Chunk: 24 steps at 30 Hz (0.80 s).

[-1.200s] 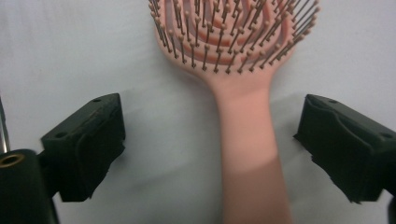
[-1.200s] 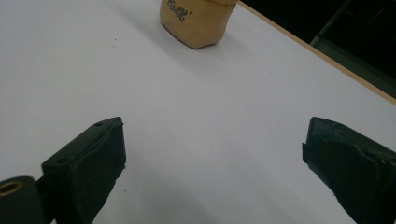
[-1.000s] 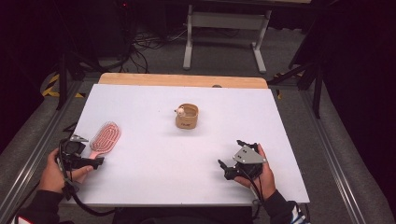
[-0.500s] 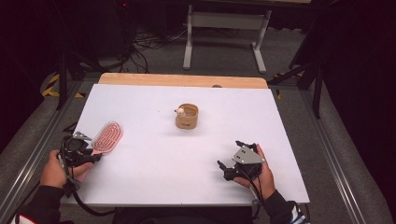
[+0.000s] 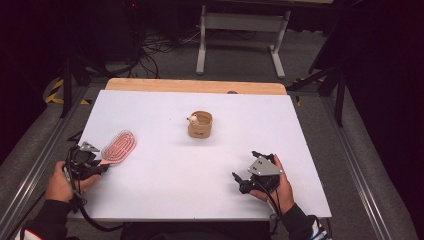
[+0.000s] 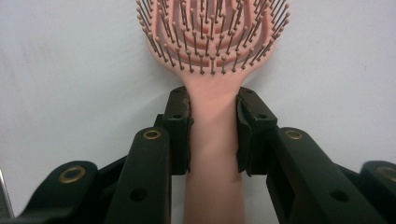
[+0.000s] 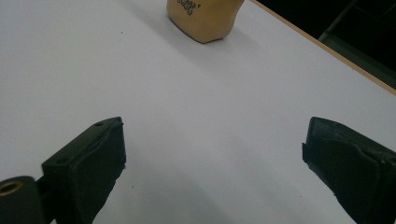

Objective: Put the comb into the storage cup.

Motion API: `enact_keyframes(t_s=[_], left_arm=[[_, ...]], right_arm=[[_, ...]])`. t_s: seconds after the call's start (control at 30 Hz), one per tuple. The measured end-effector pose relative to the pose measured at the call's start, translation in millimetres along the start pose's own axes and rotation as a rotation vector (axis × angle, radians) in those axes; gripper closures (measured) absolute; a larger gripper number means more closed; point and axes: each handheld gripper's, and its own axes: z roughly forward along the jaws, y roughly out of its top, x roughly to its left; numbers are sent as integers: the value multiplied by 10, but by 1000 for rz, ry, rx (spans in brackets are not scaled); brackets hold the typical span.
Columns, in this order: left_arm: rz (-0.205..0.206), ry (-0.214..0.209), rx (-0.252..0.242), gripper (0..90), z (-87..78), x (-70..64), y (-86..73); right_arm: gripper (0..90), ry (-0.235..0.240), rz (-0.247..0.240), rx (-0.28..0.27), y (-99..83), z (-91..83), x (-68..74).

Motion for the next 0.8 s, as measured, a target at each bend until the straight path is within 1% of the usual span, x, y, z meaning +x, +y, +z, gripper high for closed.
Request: enact_keyframes(t_s=[0.07, 0.13, 0.23, 0.27, 0.33, 0.37, 0.4, 0.43, 0.47, 0.5, 0.53, 0.57, 0.6, 0.67, 0.7, 0.8], left_arm=[[-12, 1, -34, 692, 2, -7, -38], [-10, 7, -55, 692, 4, -8, -57], [-6, 15, -67, 692, -2, -16, -69], [-5, 32, -85, 692, -6, -26, -74], [2, 41, -112, 694, -23, -35, -77], [-1, 49, -131, 694, -36, -43, -79], [-2, 53, -137, 694, -49, -45, -79], [-5, 59, -155, 694, -58, -50, -85], [-5, 59, -155, 695, -58, -50, -85], [-3, 64, -171, 695, -67, -55, -92], [-6, 55, -178, 695, -73, -61, -96], [-2, 55, -184, 695, -80, -66, -99], [14, 64, -195, 695, -91, -86, -101], [20, 65, -200, 695, -98, -98, -102], [27, 75, -223, 695, -120, -120, -97], [40, 86, -252, 695, -162, -156, -92]], right_arm=[[63, -1, 1, -2, 1, -2, 1], [63, -2, -1, -2, 1, -4, 0], [63, -3, 0, -3, -1, -7, -6], [63, -3, 0, -3, -1, -7, -6], [63, -4, 2, -3, -4, -6, -10], [63, -4, 4, -4, -4, -6, -9], [63, -7, 3, -5, -4, -7, -11], [63, -6, 6, -6, -3, -8, -11], [63, -6, 6, -6, -3, -8, -11], [63, -8, 7, -7, -4, -10, -12], [63, -9, 7, -8, -4, -11, -14], [63, -10, 8, -10, -4, -11, -16], [63, -12, 10, -9, -6, -10, -20], [63, -13, 12, -10, -6, -10, -20], [63, -15, 12, -11, -5, -11, -20], [63, -20, 16, -18, -5, -14, -24]])
